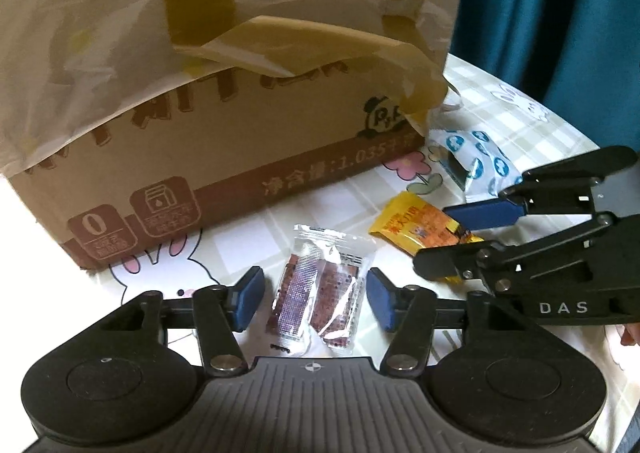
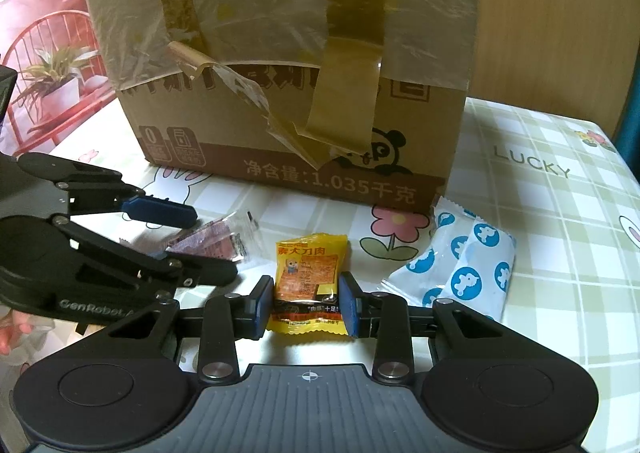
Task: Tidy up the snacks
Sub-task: 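Grasp the clear packet of red jerky with the left tool while the right tool holds the yellow packet, then carry the jerky packet and yellow packet over the box and open both tools, then move both empty tools down to the cracker and blue-and-white packets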
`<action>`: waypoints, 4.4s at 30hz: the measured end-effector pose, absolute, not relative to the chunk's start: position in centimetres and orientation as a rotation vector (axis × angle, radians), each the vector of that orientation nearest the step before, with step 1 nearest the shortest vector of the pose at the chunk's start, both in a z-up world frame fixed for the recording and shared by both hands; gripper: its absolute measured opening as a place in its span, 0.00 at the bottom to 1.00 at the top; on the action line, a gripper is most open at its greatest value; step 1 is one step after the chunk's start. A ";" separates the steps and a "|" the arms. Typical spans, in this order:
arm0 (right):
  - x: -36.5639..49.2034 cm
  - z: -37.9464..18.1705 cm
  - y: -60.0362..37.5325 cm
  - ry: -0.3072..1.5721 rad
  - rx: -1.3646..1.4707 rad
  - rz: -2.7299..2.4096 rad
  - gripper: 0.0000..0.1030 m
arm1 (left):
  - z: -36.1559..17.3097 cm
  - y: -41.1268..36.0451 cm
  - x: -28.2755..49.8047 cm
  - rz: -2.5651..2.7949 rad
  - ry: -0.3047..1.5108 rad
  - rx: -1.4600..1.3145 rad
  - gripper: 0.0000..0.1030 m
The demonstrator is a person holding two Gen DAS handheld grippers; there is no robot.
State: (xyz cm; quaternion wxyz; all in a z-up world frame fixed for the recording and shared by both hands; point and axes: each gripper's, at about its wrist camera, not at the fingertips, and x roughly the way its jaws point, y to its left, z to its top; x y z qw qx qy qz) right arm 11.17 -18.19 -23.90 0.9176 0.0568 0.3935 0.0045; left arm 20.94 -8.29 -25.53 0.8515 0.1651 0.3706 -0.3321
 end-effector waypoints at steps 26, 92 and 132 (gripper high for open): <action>8.7 -18.9 -16.3 0.650 0.120 0.109 0.30 | -18.5 -1.2 17.2 -0.503 0.596 0.054 0.40; 14.7 -5.1 -22.3 0.413 0.082 -0.063 0.74 | -5.0 -1.4 20.8 -0.406 0.430 0.027 0.66; 6.5 -17.9 -19.6 0.619 0.139 -0.012 0.75 | -19.9 3.6 13.8 -0.186 0.962 -0.223 0.65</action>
